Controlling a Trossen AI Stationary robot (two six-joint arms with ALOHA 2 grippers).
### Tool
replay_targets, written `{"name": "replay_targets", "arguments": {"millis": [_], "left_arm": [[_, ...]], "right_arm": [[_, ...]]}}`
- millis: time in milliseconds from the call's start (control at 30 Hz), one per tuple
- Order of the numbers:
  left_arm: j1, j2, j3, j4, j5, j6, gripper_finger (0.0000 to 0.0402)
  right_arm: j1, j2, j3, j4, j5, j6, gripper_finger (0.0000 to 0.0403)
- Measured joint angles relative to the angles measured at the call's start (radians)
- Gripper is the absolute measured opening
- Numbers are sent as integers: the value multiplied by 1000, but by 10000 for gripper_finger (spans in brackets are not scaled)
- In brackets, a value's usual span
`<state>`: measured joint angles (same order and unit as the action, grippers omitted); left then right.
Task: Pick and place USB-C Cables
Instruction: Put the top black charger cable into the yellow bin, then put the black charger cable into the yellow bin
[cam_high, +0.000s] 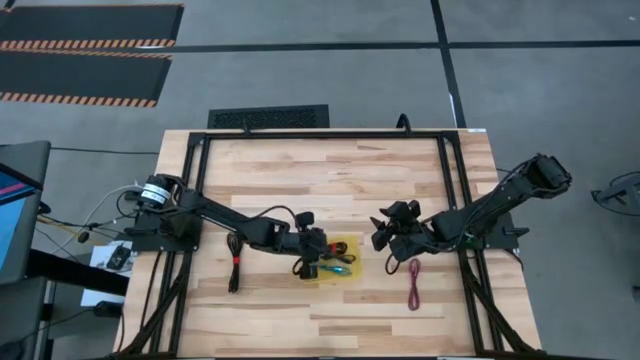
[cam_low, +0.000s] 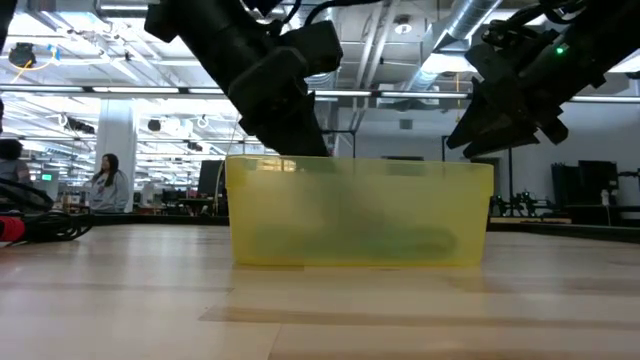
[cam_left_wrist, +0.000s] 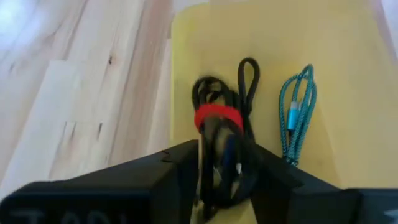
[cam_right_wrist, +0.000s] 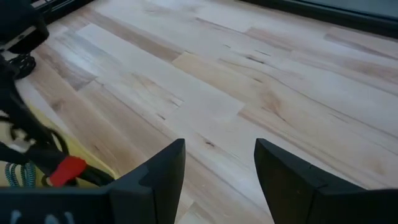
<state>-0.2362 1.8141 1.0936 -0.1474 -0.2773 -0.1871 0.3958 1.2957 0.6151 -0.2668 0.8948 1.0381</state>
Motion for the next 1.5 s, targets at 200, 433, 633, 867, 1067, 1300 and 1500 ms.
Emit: {"name": "replay_targets", "arguments": {"millis": [200,433,633,867,1067,1300,1500], "left_arm": [[1,-25,-1,-93,-90,90,161],[-10,-146,-1,-215,-233,97,196],[-47,-279,-20,-336,-368,-50,209],[-89,-396,-151,-728,-363,-531,209],[-169,-461,-294,-890,-247,-919,208],[-288,-457,-467,-775,-94,-1260,208],[-353,-452,-511,-676,-71,-1338,208]], "right_arm": [[0,0,0,0,-2,0,216],[-6,0,0,-1,-3,0,216],[-24,0,0,-10,-4,-27,216],[-58,0,0,-24,-36,-52,216],[-113,2,0,-28,-6,-103,216],[-240,2,0,-14,-150,-194,216],[-335,2,0,88,-226,-327,216]]}}
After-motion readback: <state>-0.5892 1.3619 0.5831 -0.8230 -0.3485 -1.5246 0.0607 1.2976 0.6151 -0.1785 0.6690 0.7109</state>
